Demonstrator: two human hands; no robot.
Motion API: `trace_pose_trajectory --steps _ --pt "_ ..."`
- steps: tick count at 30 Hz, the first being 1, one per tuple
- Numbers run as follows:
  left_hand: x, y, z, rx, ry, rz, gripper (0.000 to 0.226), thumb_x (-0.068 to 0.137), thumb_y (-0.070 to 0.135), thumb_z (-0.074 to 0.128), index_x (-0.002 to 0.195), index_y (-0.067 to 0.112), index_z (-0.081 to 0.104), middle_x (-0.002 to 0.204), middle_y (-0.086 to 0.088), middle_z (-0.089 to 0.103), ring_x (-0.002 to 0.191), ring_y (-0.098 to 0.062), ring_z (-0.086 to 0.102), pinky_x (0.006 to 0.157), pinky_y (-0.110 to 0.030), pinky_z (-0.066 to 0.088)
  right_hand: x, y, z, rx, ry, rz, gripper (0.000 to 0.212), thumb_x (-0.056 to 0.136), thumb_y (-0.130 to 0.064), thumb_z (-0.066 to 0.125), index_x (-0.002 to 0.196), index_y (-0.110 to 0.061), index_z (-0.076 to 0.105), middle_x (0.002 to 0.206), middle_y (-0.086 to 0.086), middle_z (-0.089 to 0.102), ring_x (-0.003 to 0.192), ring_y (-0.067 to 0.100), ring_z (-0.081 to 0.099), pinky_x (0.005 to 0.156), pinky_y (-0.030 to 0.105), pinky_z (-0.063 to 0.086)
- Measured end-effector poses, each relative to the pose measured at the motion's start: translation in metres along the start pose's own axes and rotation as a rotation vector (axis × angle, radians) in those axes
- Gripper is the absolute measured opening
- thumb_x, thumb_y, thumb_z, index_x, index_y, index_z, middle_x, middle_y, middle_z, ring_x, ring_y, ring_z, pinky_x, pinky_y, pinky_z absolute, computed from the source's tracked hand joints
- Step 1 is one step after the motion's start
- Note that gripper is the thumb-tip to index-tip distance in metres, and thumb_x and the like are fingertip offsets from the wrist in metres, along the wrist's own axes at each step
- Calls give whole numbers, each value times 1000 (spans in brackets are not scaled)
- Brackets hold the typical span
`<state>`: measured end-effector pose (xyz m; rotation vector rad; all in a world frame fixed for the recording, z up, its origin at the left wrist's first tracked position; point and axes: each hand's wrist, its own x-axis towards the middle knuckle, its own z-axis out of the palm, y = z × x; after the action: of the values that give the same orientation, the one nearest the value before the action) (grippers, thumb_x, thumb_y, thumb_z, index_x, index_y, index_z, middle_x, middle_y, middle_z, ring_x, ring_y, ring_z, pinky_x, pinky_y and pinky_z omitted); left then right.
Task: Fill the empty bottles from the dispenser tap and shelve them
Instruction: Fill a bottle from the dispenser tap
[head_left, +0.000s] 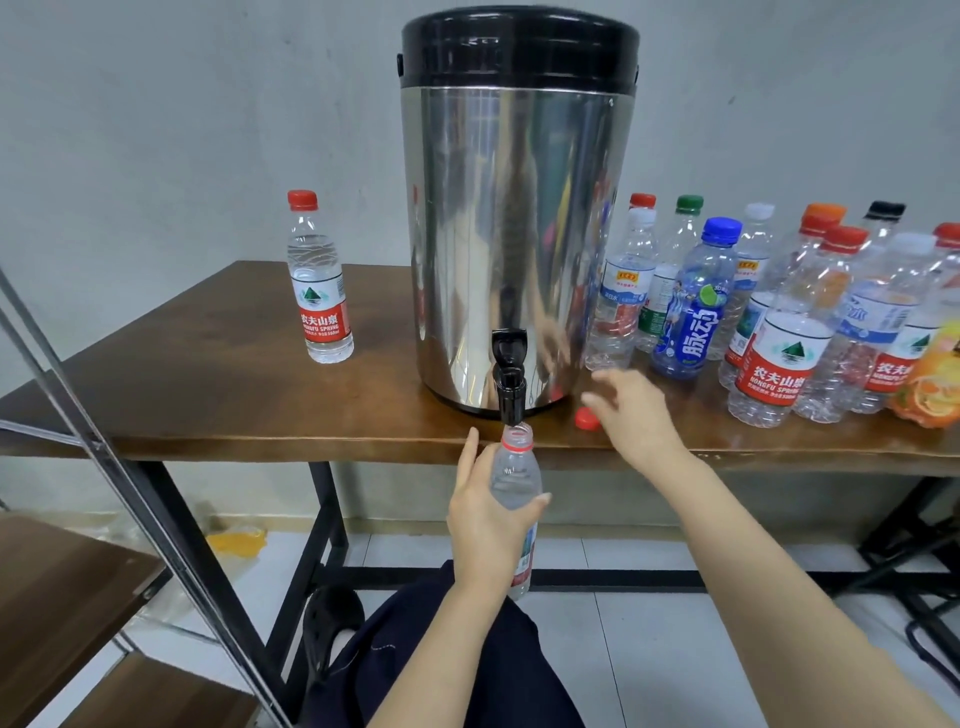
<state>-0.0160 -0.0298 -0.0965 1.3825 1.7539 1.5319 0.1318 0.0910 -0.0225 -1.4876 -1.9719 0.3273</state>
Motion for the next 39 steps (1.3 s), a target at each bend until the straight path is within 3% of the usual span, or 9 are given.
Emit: trace_pose_trajectory --steps 2,6,9,13,17,29,32,35,39 --pt "-5 2 4 16 -29 -18 51 70 20 89 115 27 65 161 17 21 100 30 41 75 8 30 -2 15 8 -151 -192 -8 47 97 -31 59 141 -18 50 142 12 49 125 34 45 106 40 35" --pt "-17 8 15 33 -54 -18 57 70 21 89 119 29 61 161 22 12 103 28 40 76 8 31 -8 12 11 -195 -190 -96 39 98 -28 57 136 -19 55 134 4 56 116 26 42 98 36 37" --pt "-27 16 19 -15 -69 -5 60 70 15 89 121 30 61 155 19 27 105 36 35 80 8 30 -12 5 4 -179 -184 -92 34 96 -23 61 129 -15 61 126 5 59 114 23 46 94 34 39" --pt "-39 35 12 -42 -30 44 74 67 21 90 112 57 44 115 23 56 106 22 47 84 3 36 -35 -9 -37 148 -105 -103 31 91 -14 66 121 -23 65 116 0 64 103 16 57 92 24 45" --pt "-46 61 -9 -95 -85 30 73 65 29 90 121 53 50 109 27 63 105 6 59 88 -15 50 -70 -40 -101 448 -300 -248 36 90 -3 64 115 -30 68 111 -13 68 102 -1 62 84 11 46" --pt "-56 90 -76 -41 -41 162 63 64 25 90 104 56 53 101 37 64 95 12 62 75 -5 47 -71 -109 -116 271 -481 -671 32 90 -6 66 119 -19 69 116 -9 65 113 5 59 97 20 46" --pt "-56 85 -91 2 -8 163 63 64 26 90 105 57 53 103 39 62 97 12 61 76 -7 48 -70 -126 -106 230 -494 -688 29 88 -15 70 117 -19 70 108 -8 66 103 4 61 90 19 48" --pt "-57 76 -104 51 38 159 67 63 32 90 112 57 53 104 35 64 102 11 59 85 -16 51 -73 -147 -97 89 -431 -628 39 78 -45 74 107 -19 71 82 -11 60 74 0 56 70 16 44" --pt "-56 69 -117 78 48 143 64 62 35 89 119 43 61 104 24 69 101 4 64 88 -30 56 -85 -168 -80 -348 -302 -683 52 79 -77 41 92 -27 46 75 -6 52 69 14 50 59 31 40"
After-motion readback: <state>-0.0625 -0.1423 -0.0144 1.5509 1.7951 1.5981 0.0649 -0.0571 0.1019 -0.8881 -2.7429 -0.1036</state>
